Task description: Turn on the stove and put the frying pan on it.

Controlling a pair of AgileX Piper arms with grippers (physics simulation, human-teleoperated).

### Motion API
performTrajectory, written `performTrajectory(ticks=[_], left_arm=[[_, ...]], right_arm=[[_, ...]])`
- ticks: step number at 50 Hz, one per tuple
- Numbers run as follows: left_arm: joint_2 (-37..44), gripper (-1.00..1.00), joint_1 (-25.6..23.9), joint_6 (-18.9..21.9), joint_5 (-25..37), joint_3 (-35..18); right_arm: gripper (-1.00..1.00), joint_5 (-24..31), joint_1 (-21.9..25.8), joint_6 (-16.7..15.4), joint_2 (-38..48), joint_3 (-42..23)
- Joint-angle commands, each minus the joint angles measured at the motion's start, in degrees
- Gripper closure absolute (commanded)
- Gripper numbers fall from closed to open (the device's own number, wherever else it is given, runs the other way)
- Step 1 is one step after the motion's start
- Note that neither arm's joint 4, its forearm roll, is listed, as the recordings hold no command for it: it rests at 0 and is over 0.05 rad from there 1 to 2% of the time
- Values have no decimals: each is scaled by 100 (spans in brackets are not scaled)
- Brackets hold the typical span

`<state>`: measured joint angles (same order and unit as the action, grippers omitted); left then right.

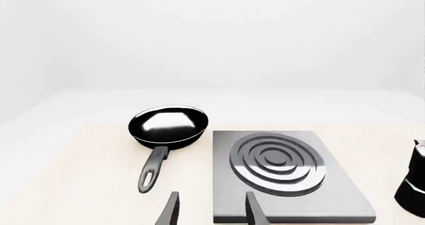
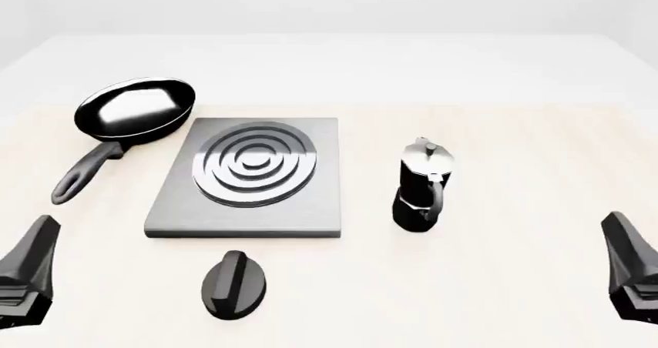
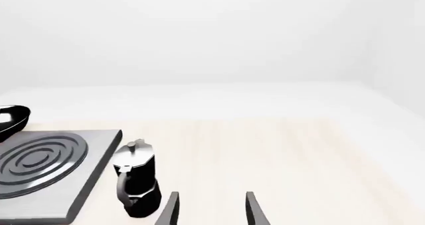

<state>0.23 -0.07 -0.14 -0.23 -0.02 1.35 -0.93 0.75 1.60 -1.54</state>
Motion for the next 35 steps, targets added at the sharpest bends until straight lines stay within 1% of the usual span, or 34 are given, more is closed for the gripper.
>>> performTrajectory(ticks=[1,3,5,7,8,9,10,11,13,15,16,18,19,20,21,22,23,25,26,28,29,32,34,35], left_arm=[[36,-100,-88,-1,-99,-11],[52,-100,-91,59,-119,-15],[119,-100,-94,-16,-151,-34],[115,-100,-51,-10,-156,-45],[155,-100,-99,24,-167,-41],[310,-100,-270,140,-233,-28],[411,-100,-281,145,-285,-33],[355,-100,-192,57,-254,-60],[308,-100,-285,169,-176,-92],[463,-100,-302,50,-162,-166],[499,-100,-394,59,-123,-197],[465,-100,-431,123,-28,-235],[684,-100,-456,164,-66,-262],[881,-100,-493,104,-90,-285],[941,-100,-712,11,21,-337],[847,-100,-747,103,169,-384],[1058,-100,-749,218,168,-393],[1118,-100,-1105,104,315,-433],[1118,-100,-1105,104,316,-434],[1172,-100,-1267,180,471,-464],[1142,-100,-1314,152,602,-512],[1420,-100,-1449,54,675,-557],[1510,-100,-1553,129,730,-570],[1608,-100,-1577,102,753,-575]], right_arm=[[-100,-198,46,-236,-93,139],[-100,-233,27,-195,-54,143],[-100,-254,62,-210,-31,148],[-100,-331,79,-181,57,150],[-100,-350,100,-177,78,150],[-100,-383,152,-191,133,150],[-100,-389,166,-194,135,150],[-100,-394,175,-201,135,151],[-100,-386,240,-229,134,151],[-100,-348,239,-200,106,151],[-100,-337,238,-194,103,151],[-100,-327,243,-203,97,152],[-100,-318,249,-200,90,152],[-100,-308,258,-201,86,152],[-100,-294,271,-213,80,152],[-100,-281,283,-205,65,151],[-100,-259,293,-198,32,149],[-100,-237,313,-201,7,145],[-100,-235,313,-201,5,145],[-100,-209,329,-217,-24,139],[-100,-200,347,-214,-30,135],[-100,-162,367,-203,-79,120],[-100,-160,384,-202,-83,118],[-100,-150,399,-217,-93,111]])
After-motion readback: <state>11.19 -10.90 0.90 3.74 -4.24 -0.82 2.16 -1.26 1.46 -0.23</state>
